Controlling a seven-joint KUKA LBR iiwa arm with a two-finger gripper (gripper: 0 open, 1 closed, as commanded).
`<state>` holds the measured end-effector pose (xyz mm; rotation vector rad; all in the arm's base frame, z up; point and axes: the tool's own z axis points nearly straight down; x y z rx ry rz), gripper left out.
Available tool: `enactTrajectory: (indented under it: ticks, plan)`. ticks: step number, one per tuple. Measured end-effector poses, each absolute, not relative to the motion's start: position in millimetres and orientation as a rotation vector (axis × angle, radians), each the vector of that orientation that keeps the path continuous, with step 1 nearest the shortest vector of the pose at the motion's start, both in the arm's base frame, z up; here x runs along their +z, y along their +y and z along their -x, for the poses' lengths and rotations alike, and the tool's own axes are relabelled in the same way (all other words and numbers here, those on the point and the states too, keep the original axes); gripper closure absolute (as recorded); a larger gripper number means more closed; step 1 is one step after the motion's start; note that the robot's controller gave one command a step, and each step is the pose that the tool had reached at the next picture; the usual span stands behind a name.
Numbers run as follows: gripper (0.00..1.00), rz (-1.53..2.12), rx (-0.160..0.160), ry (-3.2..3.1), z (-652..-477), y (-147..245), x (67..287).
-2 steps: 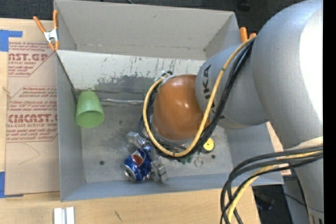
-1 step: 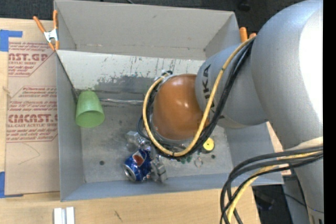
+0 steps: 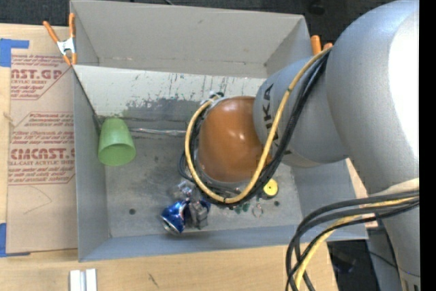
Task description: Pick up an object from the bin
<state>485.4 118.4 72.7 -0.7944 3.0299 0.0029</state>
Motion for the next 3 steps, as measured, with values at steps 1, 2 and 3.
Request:
enactTrajectory:
  ticks: [1, 2, 3]
  plan:
    - [1.00, 0.795, 0.001, 3.037, -485.5, 118.8, 91.4]
    - [1.00, 0.795, 0.001, 3.036, -485.8, 119.7, 117.4]
    - [1.00, 0.794, 0.000, 3.031, -487.5, 120.9, 192.6]
